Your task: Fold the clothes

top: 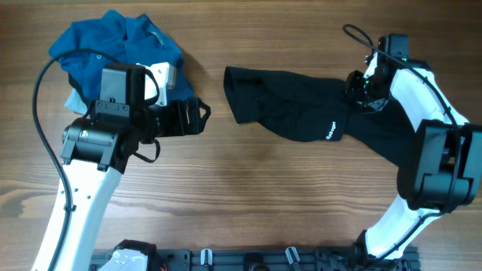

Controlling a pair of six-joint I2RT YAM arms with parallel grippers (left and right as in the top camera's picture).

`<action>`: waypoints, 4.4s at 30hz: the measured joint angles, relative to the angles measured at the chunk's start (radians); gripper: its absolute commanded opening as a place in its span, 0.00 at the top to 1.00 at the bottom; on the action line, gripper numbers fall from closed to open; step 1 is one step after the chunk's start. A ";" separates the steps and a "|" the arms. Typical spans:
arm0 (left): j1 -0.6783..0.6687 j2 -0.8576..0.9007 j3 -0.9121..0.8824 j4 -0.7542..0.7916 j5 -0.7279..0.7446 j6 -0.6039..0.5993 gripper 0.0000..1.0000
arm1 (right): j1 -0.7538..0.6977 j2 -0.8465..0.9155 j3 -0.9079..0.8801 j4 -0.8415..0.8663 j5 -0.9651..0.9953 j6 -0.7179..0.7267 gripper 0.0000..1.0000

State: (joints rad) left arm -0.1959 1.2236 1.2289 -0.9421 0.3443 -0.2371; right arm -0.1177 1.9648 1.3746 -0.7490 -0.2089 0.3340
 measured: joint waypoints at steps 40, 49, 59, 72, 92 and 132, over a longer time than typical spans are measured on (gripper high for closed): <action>0.000 0.000 0.001 0.048 -0.022 0.000 0.00 | -0.006 -0.043 -0.011 0.101 -0.306 -0.054 0.63; 0.000 0.000 0.001 0.048 -0.022 0.000 0.00 | -0.006 -0.056 -0.011 0.008 -0.335 -0.168 0.96; 0.000 0.000 0.001 0.050 -0.023 0.000 0.00 | -0.010 -0.059 -0.012 0.313 -0.558 -0.101 0.96; 0.000 0.001 0.001 0.067 -0.023 0.000 0.00 | -0.021 -0.080 -0.005 0.816 -0.486 0.280 0.65; 0.000 0.002 0.001 0.061 -0.025 0.000 0.00 | 0.053 -0.080 -0.027 0.256 -0.380 0.166 0.66; -0.150 0.145 0.003 0.238 -0.025 -0.020 0.01 | 0.043 -0.078 -0.042 0.181 -0.251 -0.117 0.37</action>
State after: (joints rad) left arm -0.3462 1.3689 1.2324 -0.7044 0.3191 -0.2573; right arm -0.0750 1.8870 1.3323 -0.5682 -0.4599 0.2173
